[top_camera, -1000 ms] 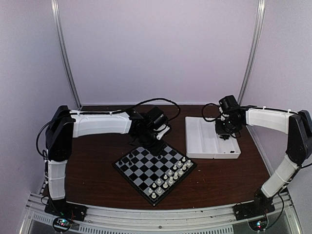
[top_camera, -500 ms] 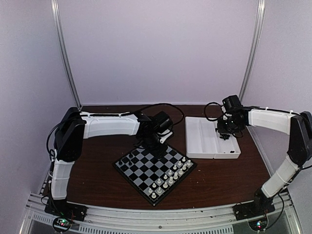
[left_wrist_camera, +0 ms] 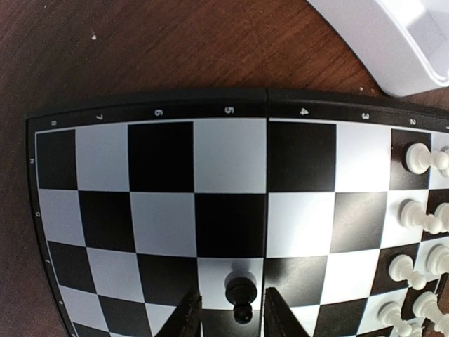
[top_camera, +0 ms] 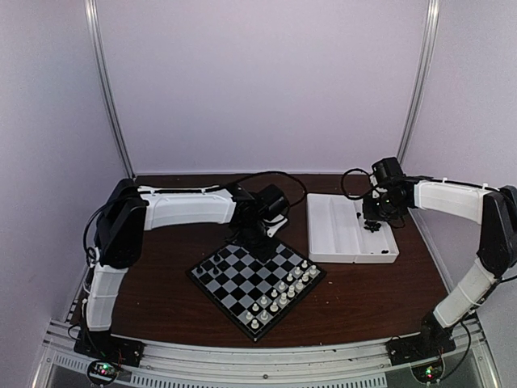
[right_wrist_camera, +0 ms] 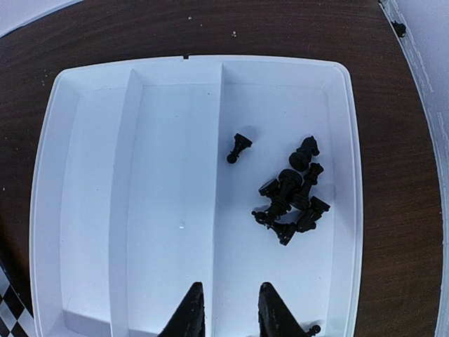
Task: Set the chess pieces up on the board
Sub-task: Pick up the chess piece from the chessboard.
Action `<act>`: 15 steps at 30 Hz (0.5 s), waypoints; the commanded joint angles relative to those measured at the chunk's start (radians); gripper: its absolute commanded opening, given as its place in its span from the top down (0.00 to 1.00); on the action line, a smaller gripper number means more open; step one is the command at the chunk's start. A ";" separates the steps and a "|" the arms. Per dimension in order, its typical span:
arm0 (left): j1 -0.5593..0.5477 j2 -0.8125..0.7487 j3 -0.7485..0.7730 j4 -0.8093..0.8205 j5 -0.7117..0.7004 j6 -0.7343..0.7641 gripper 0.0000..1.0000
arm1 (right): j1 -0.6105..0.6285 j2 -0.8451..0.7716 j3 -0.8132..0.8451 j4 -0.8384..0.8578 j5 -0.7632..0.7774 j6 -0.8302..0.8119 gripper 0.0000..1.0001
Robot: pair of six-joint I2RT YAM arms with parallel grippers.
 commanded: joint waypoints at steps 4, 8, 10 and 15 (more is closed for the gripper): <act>-0.005 0.033 0.031 -0.013 0.006 0.004 0.77 | -0.013 -0.025 -0.009 0.015 -0.008 -0.009 0.73; -0.005 0.033 0.042 -0.026 -0.013 0.004 0.85 | -0.014 -0.025 -0.013 0.018 -0.009 -0.009 0.73; -0.004 0.032 0.050 -0.035 -0.023 0.008 0.88 | -0.015 -0.022 -0.013 0.019 -0.012 -0.009 0.73; -0.005 0.013 0.041 -0.036 -0.035 0.011 0.96 | -0.016 -0.020 -0.014 0.018 -0.013 -0.009 0.73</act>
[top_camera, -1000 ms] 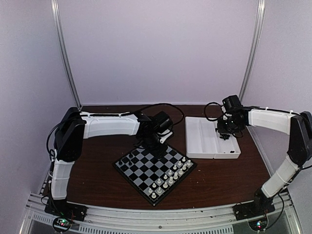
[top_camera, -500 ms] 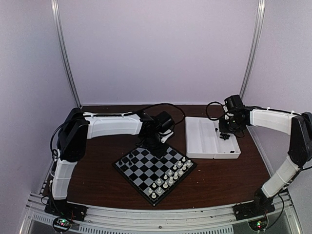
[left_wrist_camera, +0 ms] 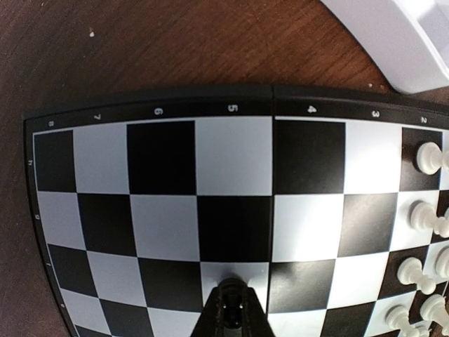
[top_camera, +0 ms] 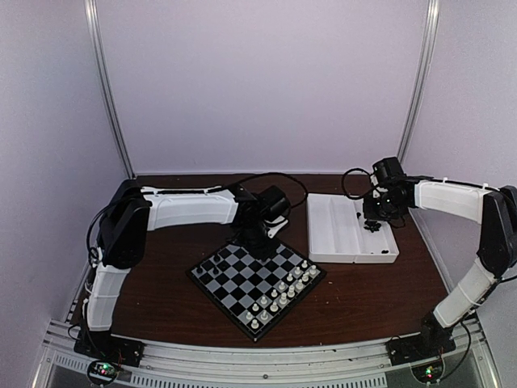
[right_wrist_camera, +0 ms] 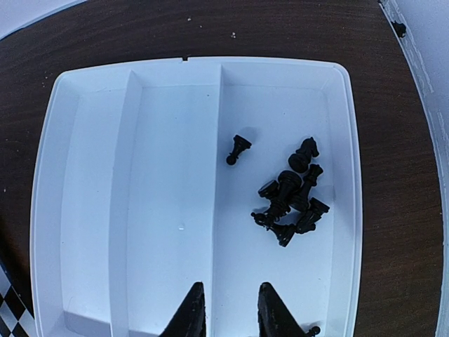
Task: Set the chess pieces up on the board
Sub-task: Pick up the chess piece from the chessboard, then place the chess piece on the chessboard.
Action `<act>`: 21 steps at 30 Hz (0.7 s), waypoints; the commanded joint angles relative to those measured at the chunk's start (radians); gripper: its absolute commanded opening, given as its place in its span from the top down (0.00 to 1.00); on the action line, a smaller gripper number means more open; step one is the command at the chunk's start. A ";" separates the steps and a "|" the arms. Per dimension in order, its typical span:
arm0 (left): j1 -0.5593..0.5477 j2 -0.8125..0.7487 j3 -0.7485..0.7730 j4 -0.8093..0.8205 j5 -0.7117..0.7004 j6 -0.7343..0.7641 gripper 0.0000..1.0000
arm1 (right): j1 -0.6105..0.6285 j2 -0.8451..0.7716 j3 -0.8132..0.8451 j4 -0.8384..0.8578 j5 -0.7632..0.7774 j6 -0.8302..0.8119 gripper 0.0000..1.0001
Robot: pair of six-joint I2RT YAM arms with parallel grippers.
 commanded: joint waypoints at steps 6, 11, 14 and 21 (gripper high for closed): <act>-0.004 -0.063 -0.031 -0.016 -0.063 0.006 0.95 | -0.010 -0.016 -0.013 0.016 -0.012 -0.008 0.73; 0.002 -0.103 -0.075 -0.025 -0.095 0.001 0.95 | -0.010 -0.010 -0.011 0.018 -0.016 -0.007 0.74; 0.004 -0.120 -0.103 -0.029 -0.093 -0.014 0.95 | -0.010 -0.008 -0.010 0.015 -0.013 -0.010 0.74; 0.017 -0.152 -0.165 -0.028 -0.095 -0.030 0.95 | -0.012 -0.008 -0.008 0.012 -0.013 -0.012 0.74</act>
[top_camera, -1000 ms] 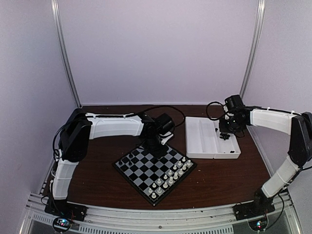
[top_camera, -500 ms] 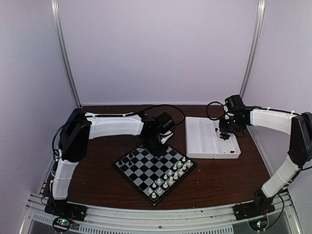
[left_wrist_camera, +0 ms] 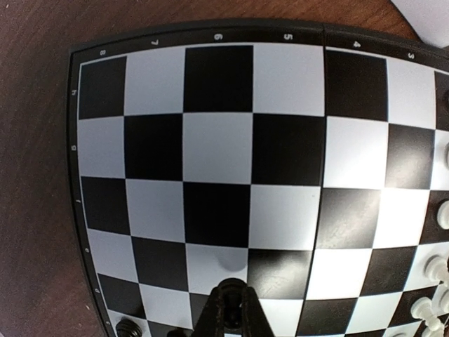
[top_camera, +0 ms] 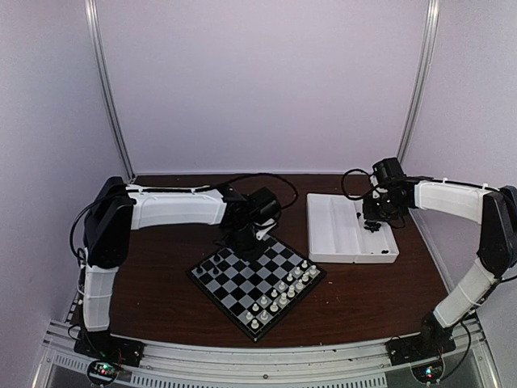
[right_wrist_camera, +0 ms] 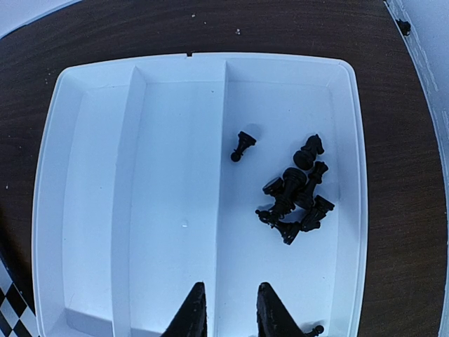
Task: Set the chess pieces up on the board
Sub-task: Place the chess piece on the chessboard.
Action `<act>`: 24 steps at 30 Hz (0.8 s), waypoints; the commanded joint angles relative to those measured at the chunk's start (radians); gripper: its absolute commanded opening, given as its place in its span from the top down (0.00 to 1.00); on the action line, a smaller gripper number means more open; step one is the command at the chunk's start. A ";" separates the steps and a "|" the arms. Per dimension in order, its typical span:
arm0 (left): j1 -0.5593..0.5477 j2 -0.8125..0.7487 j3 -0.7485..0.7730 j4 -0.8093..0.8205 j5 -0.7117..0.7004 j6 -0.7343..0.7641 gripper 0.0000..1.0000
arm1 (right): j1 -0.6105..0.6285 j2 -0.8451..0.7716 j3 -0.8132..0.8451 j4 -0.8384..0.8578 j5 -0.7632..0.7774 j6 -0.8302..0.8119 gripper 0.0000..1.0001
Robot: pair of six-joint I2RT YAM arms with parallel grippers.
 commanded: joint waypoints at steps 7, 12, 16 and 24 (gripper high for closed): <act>0.029 -0.064 -0.072 -0.004 -0.037 -0.020 0.95 | -0.011 -0.008 -0.004 0.011 0.001 -0.011 0.74; 0.052 -0.080 -0.098 0.001 -0.044 -0.018 0.95 | -0.010 -0.008 -0.002 0.007 0.008 -0.016 0.75; 0.066 -0.090 -0.120 0.013 -0.034 -0.019 0.95 | -0.012 -0.008 0.001 0.005 0.008 -0.014 0.74; 0.076 -0.097 -0.139 0.015 -0.028 -0.025 0.95 | -0.013 -0.005 0.005 0.001 0.008 -0.015 0.75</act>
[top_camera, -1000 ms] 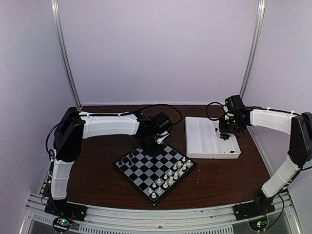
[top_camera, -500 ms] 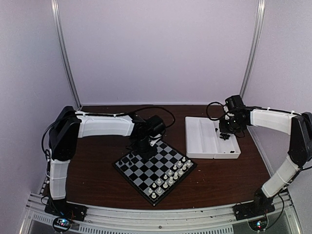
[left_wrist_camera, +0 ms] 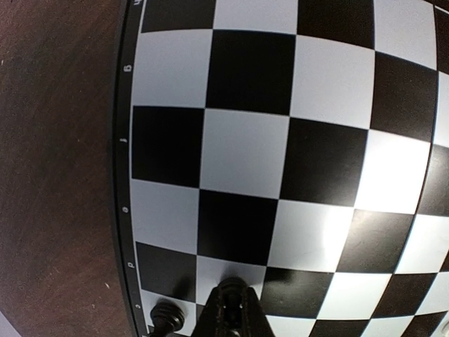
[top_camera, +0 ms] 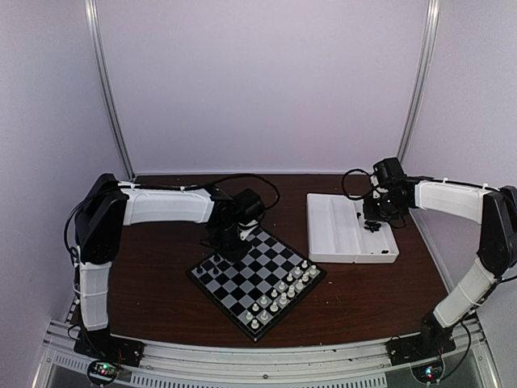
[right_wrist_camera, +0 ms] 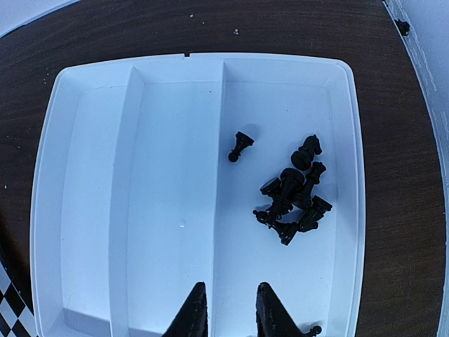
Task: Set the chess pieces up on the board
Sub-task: Place the chess piece on the chessboard.
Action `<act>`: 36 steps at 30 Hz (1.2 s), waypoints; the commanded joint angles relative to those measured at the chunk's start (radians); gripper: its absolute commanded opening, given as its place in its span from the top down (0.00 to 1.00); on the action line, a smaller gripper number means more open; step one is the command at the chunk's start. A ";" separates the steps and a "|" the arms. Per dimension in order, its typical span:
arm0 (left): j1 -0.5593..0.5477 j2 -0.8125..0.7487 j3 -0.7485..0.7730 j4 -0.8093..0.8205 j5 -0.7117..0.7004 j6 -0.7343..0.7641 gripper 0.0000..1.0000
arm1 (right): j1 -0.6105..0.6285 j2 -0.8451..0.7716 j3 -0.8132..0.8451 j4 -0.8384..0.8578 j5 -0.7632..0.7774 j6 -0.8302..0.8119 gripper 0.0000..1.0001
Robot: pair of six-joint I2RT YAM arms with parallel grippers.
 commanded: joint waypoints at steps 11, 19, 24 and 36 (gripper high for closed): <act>0.015 -0.055 -0.038 0.026 0.005 -0.023 0.91 | -0.008 -0.002 0.009 0.000 0.005 -0.007 0.75; 0.018 -0.057 -0.036 0.052 0.020 -0.018 0.83 | -0.009 0.002 0.010 0.001 0.001 -0.007 0.75; 0.019 -0.057 -0.029 0.054 0.023 -0.015 0.86 | -0.010 0.000 0.010 -0.001 0.001 -0.007 0.75; 0.021 -0.056 -0.029 0.059 0.022 -0.017 0.93 | -0.011 -0.002 0.013 -0.004 0.005 -0.009 0.75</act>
